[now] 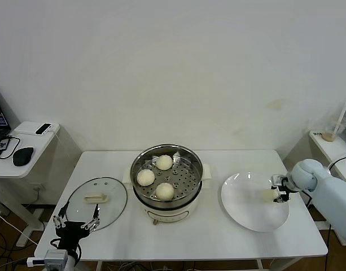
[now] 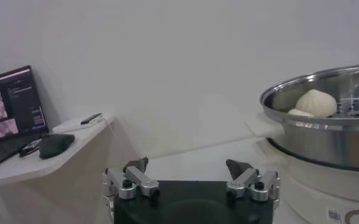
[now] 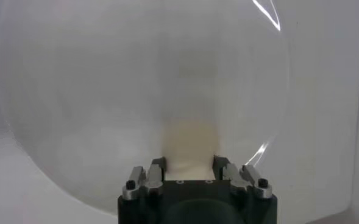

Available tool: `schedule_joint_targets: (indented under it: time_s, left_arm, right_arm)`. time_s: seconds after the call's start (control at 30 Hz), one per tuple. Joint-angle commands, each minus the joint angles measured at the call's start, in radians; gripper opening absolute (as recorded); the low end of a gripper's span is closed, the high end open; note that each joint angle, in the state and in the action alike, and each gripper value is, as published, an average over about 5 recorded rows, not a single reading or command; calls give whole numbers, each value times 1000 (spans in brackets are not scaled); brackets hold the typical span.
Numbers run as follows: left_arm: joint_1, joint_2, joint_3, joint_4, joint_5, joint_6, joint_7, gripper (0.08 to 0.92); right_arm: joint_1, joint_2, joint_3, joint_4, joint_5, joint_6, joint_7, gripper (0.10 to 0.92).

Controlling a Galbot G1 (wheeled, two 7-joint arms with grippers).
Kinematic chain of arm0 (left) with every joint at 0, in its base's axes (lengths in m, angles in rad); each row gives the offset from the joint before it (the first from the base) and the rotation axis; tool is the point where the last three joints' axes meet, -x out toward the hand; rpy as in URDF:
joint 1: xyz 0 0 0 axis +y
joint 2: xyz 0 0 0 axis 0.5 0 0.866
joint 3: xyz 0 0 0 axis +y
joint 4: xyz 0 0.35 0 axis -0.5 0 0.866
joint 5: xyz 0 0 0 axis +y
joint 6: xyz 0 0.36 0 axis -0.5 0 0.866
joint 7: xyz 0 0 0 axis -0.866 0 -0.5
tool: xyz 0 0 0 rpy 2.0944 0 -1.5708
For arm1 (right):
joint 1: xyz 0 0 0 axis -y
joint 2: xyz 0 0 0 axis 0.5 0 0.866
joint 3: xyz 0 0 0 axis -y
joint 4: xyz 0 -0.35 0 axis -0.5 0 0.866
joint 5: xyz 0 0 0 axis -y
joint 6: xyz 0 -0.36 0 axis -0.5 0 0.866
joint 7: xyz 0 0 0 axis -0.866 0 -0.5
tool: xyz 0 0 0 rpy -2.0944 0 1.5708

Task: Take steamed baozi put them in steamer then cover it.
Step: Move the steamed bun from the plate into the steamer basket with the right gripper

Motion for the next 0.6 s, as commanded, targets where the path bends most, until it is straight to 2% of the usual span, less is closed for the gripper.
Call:
schedule_joint_targets:
  time_s: [0.03, 0.37, 0.6]
  left_arm:
    - [0, 1, 0, 1, 0, 0, 0, 823]
    - [-8, 4, 5, -9, 0, 1, 1, 823]
    - [-15, 9, 4, 3, -1, 1, 1, 823]
  right_arm:
    - [34, -65, -17, 91, 63, -14, -4, 503]
    - [324, -163, -232, 271, 230, -76, -1, 509]
    - [644, -101, -450, 371, 432, -155, 22, 509]
